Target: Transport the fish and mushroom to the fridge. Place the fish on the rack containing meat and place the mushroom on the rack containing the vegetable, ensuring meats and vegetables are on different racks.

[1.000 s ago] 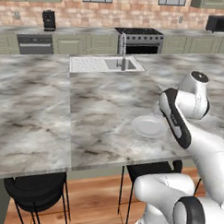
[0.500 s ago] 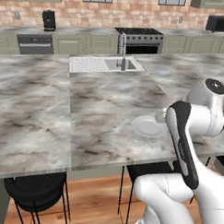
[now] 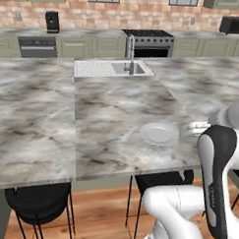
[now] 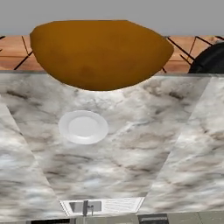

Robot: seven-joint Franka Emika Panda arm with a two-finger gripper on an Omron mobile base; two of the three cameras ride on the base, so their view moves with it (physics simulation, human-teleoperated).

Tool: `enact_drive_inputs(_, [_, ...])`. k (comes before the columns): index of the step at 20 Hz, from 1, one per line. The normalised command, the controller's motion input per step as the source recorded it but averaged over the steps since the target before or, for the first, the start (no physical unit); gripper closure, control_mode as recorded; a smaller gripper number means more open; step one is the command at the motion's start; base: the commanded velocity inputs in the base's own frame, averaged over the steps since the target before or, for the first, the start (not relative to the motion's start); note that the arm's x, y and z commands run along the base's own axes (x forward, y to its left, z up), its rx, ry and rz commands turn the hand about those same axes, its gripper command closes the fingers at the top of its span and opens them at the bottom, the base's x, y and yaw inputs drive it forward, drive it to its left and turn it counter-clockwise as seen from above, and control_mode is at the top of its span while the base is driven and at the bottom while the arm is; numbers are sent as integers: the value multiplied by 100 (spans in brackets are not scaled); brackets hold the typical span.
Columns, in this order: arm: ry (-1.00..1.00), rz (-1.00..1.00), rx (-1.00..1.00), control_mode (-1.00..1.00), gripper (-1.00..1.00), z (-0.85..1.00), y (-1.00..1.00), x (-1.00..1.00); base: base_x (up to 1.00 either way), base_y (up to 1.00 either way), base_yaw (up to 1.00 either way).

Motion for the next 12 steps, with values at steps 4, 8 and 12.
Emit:
enact_drive_inputs(4, [0,0,0,100,100,0,0,0,-77,0,0])
enact_drive_inputs(8, [0,0,0,100,100,0,0,0,-67,5,0])
enact_drive_inputs(12, [0,0,0,100,100,0,0,0,-99,37,-1])
